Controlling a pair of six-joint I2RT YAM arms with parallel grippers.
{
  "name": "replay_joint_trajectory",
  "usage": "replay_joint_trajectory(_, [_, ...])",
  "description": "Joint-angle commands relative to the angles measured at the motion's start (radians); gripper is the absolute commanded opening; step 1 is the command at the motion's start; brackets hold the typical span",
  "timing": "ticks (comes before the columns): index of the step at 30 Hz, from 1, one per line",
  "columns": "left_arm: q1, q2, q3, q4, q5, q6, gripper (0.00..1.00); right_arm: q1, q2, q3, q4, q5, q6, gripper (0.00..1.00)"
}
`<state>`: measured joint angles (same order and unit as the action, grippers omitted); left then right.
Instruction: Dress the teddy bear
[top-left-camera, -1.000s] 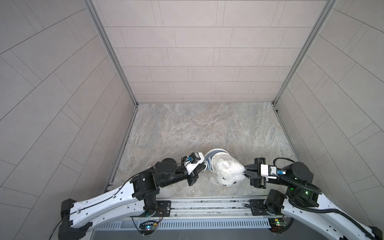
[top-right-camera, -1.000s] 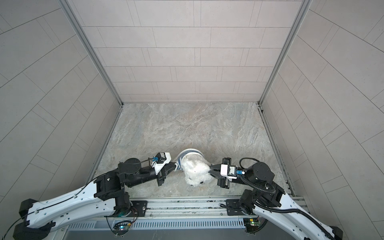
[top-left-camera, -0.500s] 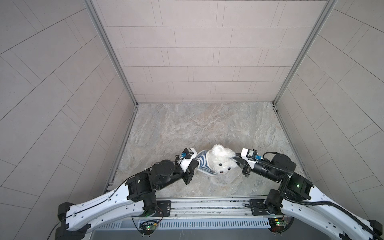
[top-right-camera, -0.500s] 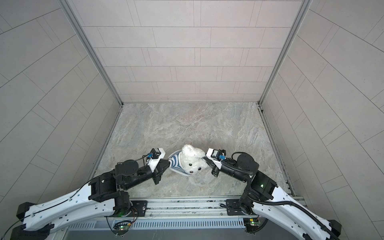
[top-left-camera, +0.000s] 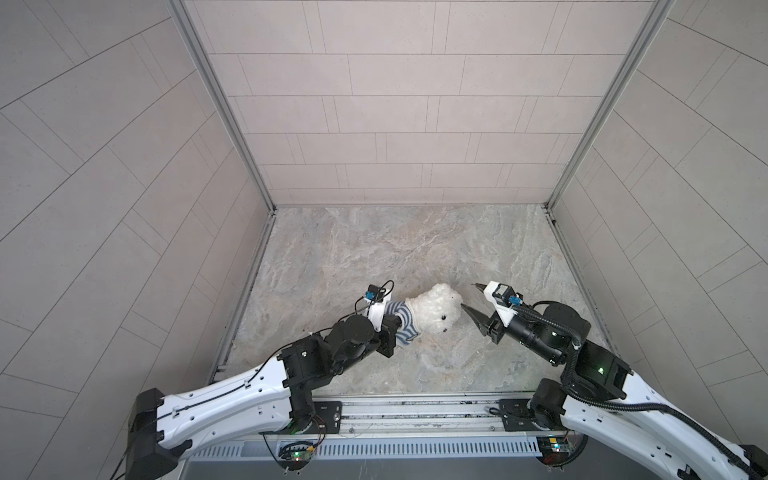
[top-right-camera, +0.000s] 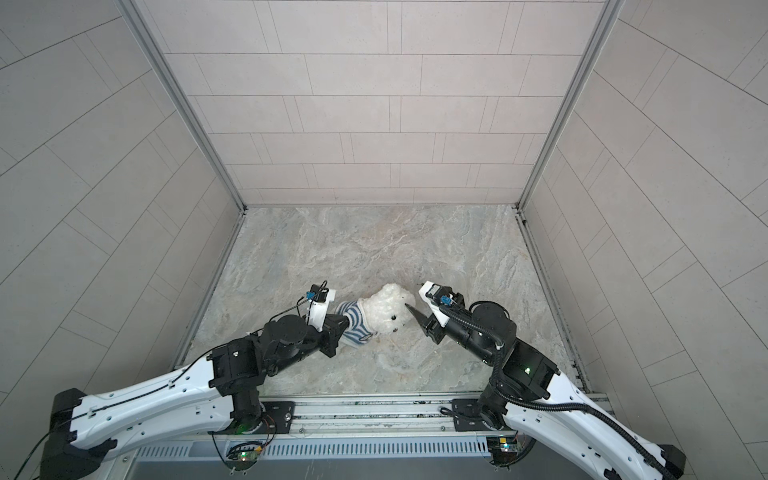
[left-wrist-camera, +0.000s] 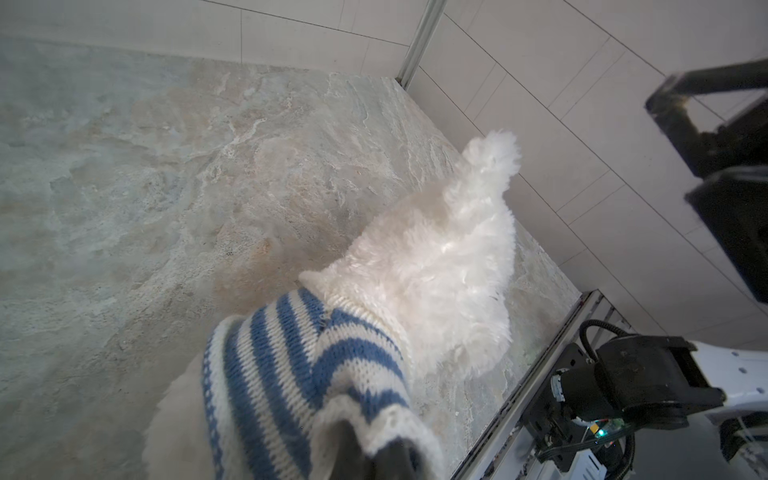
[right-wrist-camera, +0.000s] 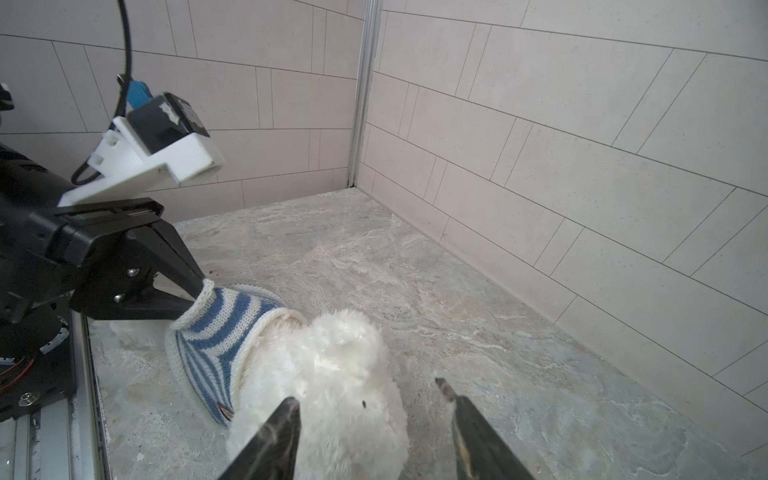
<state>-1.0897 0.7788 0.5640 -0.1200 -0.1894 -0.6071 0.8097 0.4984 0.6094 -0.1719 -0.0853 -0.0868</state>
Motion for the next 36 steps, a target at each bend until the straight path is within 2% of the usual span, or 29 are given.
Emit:
replay_joint_trajectory(1, [0.042,-0.007,-0.045,0.143,0.002,-0.157,0.0,0.007,-0.035,-0.085,0.087,-0.085,0.04,0.62])
replay_joint_trajectory(5, [0.089,0.0,-0.075,0.225,0.027,-0.24,0.0,0.062,-0.066,-0.203,0.241,-0.124,0.09,0.64])
replay_joint_trajectory(11, [0.139,0.033,-0.048,0.35,0.072,-0.33,0.0,0.182,0.034,-0.224,0.308,0.041,0.041,0.64])
replay_joint_trajectory(17, [0.139,0.063,-0.012,0.42,0.095,-0.405,0.0,0.226,0.207,-0.176,0.437,0.063,-0.036,0.63])
replay_joint_trajectory(23, [0.131,0.098,-0.097,0.616,0.081,-0.557,0.0,0.278,0.332,-0.162,0.509,0.113,-0.109,0.55])
replay_joint_trajectory(28, [0.11,0.129,-0.136,0.685,0.065,-0.616,0.0,0.311,0.396,-0.173,0.565,0.147,-0.125,0.48])
replay_joint_trajectory(36, [0.077,0.17,-0.14,0.757,0.068,-0.65,0.0,0.359,0.481,-0.169,0.588,0.288,-0.186,0.51])
